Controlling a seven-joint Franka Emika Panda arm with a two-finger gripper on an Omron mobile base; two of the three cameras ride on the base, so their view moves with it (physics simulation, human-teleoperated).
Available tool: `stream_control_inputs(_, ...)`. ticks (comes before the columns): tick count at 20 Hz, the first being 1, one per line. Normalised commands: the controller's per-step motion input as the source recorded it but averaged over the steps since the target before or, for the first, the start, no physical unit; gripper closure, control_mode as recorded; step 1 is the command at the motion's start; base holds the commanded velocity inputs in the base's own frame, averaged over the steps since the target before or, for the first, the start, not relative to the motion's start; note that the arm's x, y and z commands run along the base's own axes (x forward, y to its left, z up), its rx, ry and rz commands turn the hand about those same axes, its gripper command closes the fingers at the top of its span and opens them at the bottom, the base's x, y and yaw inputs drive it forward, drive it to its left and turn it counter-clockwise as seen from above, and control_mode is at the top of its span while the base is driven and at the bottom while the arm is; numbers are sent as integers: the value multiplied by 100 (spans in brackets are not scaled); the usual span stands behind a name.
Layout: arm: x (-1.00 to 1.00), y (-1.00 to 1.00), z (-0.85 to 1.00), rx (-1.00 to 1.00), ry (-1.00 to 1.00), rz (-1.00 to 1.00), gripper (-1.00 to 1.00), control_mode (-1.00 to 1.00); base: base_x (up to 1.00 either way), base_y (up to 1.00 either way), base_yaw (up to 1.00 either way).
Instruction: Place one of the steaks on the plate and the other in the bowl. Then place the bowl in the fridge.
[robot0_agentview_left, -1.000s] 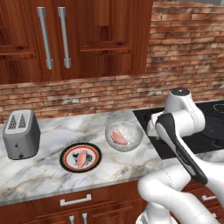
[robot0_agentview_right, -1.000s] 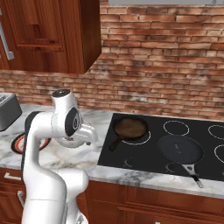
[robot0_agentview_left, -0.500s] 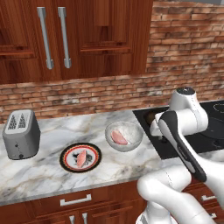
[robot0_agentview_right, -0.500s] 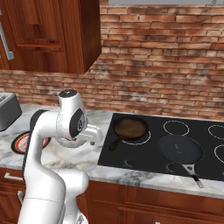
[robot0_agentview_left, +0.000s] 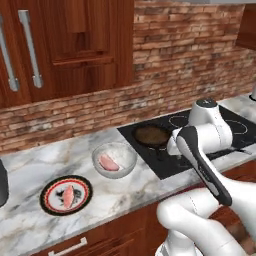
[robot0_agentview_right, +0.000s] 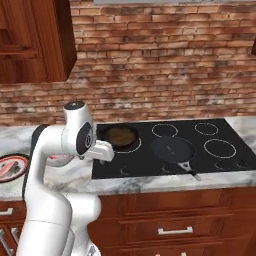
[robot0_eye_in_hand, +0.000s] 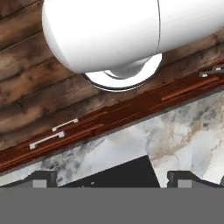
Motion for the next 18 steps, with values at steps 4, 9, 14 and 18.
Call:
stream_control_inputs(4,0,0,0,0,0,0,-100,100,-20,0,-81)
stream_control_inputs(9,0,0,0,0,0,0,-100,100,-21,0,-76)
stream_control_inputs(14,0,0,0,0,0,0,-100,100,-4,0,-71)
stream_control_inputs(18,0,0,0,0,0,0,-100,100,0,0,-71)
